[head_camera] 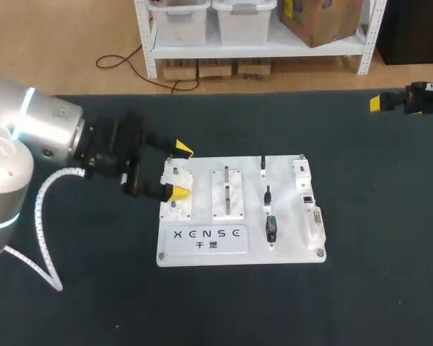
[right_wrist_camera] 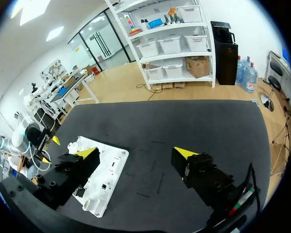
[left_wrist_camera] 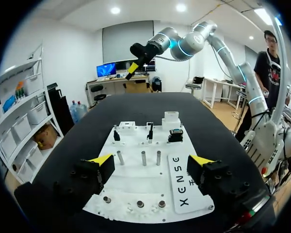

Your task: Insert the Ethernet cable into its matching sockets.

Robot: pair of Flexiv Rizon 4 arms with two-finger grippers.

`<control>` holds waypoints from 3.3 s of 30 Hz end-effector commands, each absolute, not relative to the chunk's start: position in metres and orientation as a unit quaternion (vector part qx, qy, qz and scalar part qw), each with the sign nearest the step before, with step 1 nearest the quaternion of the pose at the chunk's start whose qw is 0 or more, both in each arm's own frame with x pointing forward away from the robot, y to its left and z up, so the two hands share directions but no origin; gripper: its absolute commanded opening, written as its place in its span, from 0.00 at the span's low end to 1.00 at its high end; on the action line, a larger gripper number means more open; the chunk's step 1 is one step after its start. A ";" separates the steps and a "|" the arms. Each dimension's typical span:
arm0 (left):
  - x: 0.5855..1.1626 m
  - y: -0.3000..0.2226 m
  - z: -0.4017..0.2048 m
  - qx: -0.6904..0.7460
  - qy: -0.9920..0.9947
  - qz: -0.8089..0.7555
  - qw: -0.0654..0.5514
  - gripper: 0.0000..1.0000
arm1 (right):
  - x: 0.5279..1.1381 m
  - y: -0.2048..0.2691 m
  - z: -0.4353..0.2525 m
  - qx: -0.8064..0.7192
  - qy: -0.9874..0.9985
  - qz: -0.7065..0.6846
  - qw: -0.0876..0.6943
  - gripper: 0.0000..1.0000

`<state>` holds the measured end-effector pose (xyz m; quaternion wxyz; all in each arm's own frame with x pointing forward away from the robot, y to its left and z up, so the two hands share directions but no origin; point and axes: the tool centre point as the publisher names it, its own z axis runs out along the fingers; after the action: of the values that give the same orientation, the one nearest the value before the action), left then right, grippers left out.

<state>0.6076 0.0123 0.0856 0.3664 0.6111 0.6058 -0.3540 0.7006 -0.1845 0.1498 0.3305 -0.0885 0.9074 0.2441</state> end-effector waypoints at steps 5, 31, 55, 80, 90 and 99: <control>0.595 0.013 0.081 0.600 0.613 -0.345 0.380 1.00 | 0.701 -0.185 0.150 -0.089 0.907 0.245 0.330 1.00; 0.596 0.011 0.081 0.602 0.620 -0.341 0.371 1.00 | 0.678 -0.057 0.157 -0.134 0.944 0.171 0.248 1.00; 0.596 0.011 0.081 0.602 0.620 -0.341 0.371 1.00 | 0.625 0.024 0.046 -0.126 0.988 0.034 0.081 1.00; 0.596 0.011 0.081 0.602 0.620 -0.341 0.371 1.00 | 0.613 0.029 0.023 -0.082 0.996 0.028 0.038 0.25; 0.596 0.011 0.081 0.602 0.620 -0.341 0.371 1.00 | 0.614 0.031 0.019 -0.093 0.995 0.025 0.033 0.00; 0.596 0.011 0.081 0.602 0.620 -0.341 0.371 1.00 | 0.615 0.028 0.028 -0.099 0.994 0.028 0.033 0.00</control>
<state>0.5963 0.0103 0.0823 0.3673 0.6023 0.6216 -0.3405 0.6153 0.0296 0.0214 0.0339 -0.0988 0.9942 0.0264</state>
